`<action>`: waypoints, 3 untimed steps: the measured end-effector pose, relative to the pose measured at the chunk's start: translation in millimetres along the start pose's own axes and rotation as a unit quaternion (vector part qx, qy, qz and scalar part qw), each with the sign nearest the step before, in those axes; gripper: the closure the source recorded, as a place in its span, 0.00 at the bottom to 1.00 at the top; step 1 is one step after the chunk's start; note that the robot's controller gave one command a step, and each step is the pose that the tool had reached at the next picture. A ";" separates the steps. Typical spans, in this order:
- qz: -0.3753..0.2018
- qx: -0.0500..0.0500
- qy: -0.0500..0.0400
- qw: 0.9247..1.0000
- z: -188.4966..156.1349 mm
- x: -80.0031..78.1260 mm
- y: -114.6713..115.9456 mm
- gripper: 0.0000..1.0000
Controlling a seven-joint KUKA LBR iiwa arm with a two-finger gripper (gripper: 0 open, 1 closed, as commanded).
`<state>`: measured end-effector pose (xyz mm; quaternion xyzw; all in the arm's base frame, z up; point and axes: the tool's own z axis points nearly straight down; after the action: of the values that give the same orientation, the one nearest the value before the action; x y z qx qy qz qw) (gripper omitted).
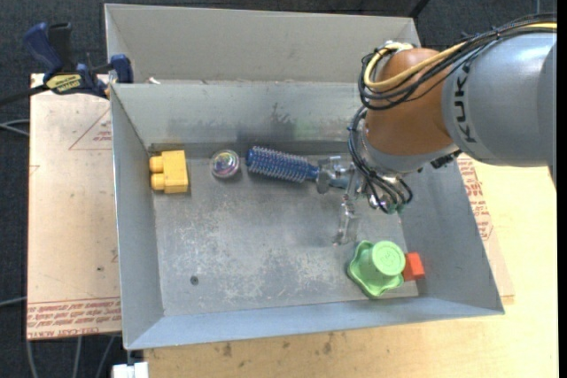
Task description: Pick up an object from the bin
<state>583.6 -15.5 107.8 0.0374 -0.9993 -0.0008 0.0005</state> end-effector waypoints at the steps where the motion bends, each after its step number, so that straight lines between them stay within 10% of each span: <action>1: 0.063 0.000 -0.004 0.998 5.2 -61.3 -11.1 0.00; 2: 0.075 0.000 -0.001 0.997 39.7 -68.1 30.7 0.00; 3: 0.077 0.000 -0.002 0.997 36.9 -68.8 28.0 1.00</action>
Offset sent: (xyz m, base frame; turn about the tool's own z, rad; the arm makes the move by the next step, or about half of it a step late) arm 0.0595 -0.0068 -0.0053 0.1259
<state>650.1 17.6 70.9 -0.0396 -0.9992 -0.0007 -0.0018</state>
